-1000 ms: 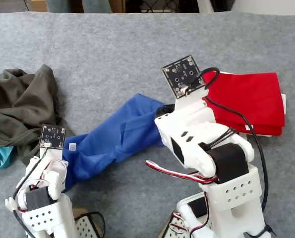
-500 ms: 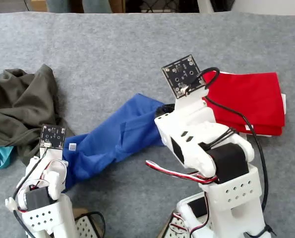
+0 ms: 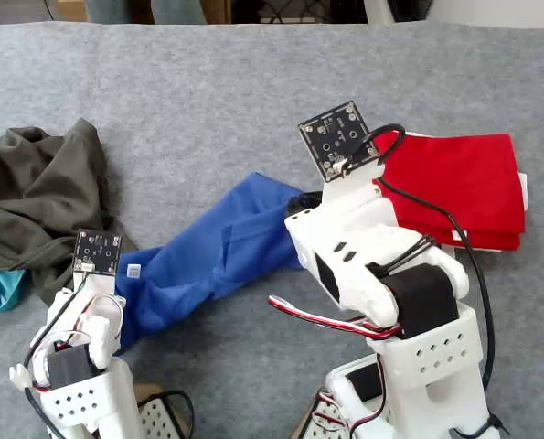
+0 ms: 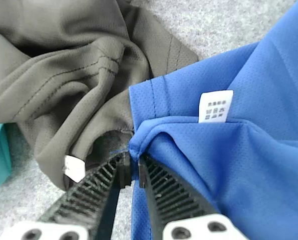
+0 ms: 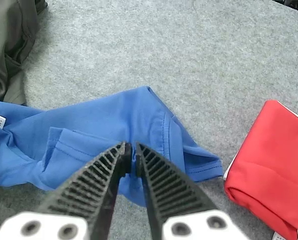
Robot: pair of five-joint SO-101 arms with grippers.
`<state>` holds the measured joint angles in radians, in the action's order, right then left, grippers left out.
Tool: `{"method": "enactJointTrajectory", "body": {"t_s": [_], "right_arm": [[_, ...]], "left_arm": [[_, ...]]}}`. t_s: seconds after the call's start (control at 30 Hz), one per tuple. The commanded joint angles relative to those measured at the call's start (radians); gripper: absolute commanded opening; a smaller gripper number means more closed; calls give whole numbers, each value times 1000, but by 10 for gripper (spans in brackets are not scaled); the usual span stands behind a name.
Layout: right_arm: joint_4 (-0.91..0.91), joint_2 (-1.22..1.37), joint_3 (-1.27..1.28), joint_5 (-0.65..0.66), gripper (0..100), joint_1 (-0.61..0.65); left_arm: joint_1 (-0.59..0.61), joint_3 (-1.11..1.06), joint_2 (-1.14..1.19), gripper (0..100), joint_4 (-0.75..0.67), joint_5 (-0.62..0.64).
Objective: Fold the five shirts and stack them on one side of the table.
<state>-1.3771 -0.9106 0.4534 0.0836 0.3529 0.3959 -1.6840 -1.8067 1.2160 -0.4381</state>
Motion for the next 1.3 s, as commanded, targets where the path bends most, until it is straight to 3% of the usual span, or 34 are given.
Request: {"method": "enactJointTrajectory", "body": {"t_s": [0.0, 1.27], "right_arm": [[20, 4, -19, -9, 15, 9], [20, -1, -30, -9, 15, 11]], "left_arm": [[-12, -13, -8, 30, -12, 11], [-12, -13, -8, 30, -12, 11]]}}
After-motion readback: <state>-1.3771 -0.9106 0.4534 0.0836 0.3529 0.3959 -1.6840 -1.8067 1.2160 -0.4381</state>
